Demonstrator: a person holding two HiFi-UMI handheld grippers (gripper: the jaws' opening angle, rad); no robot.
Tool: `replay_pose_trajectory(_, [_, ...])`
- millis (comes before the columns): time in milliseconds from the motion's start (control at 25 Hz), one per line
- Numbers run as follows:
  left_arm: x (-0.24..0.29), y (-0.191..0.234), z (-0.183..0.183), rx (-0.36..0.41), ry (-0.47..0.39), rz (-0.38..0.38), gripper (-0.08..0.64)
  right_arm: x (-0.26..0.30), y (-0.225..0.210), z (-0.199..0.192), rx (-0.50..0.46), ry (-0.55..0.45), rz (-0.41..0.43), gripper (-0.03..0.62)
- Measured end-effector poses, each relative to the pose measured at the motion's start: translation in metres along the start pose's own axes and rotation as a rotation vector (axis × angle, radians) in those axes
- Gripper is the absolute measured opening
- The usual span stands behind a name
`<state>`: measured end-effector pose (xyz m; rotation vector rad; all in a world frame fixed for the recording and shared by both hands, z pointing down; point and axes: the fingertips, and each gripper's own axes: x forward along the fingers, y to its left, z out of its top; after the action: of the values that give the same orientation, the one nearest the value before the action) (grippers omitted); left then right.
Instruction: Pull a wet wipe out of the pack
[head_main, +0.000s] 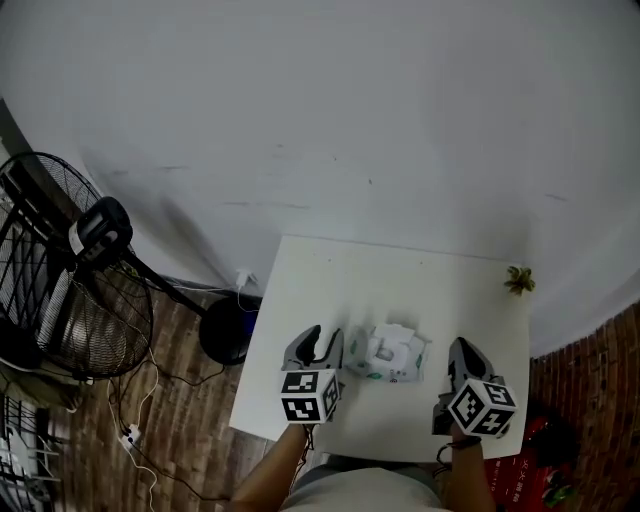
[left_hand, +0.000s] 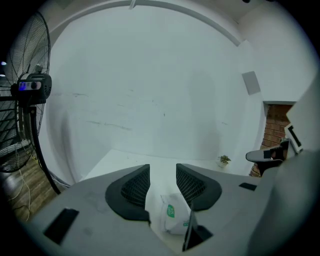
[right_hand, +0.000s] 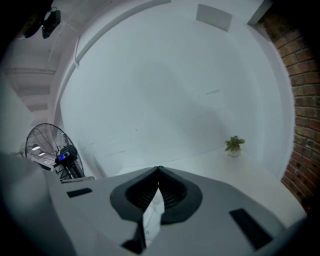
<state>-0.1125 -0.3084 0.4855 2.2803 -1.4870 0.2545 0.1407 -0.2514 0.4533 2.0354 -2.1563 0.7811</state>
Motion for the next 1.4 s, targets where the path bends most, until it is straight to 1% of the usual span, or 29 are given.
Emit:
replay_pose_trajectory(80, [-0.004, -0.005, -0.004, 0.008, 0.007, 0.012, 0.164, 0.002, -0.004, 0.001, -0.009, 0.006, 0.013, 0.002])
replay_pose_trajectory(240, [-0.005, -0.018, -0.01, 0.01, 0.02, 0.018, 0.164, 0.004, -0.016, 0.002, 0.013, 0.009, 0.029, 0.002])
replay_pose_trajectory(440, [-0.002, -0.039, -0.018, 0.032, 0.045, 0.008, 0.164, 0.0, -0.034, 0.001, 0.037, 0.014, 0.032, 0.002])
replay_pose_trajectory(640, [0.001, -0.055, -0.02, 0.045, 0.048, 0.012, 0.164, -0.005, -0.055, -0.007, 0.064, 0.03, 0.022, 0.002])
replay_pose_trajectory(840, [0.006, -0.078, -0.024, 0.092, 0.07, -0.023, 0.164, -0.013, -0.074, -0.018, 0.096, 0.044, 0.005, 0.002])
replay_pose_trajectory(1080, [0.019, -0.109, -0.035, 0.142, 0.118, -0.089, 0.163, -0.016, -0.092, -0.029, 0.13, 0.064, -0.008, 0.002])
replay_pose_trajectory(1280, [0.026, -0.117, -0.047, 0.189, 0.166, -0.123, 0.164, -0.018, -0.1, -0.039, 0.154, 0.081, -0.017, 0.002])
replay_pose_trajectory(1400, [0.028, -0.123, -0.052, 0.23, 0.189, -0.142, 0.163, -0.018, -0.103, -0.045, 0.166, 0.093, -0.022, 0.002])
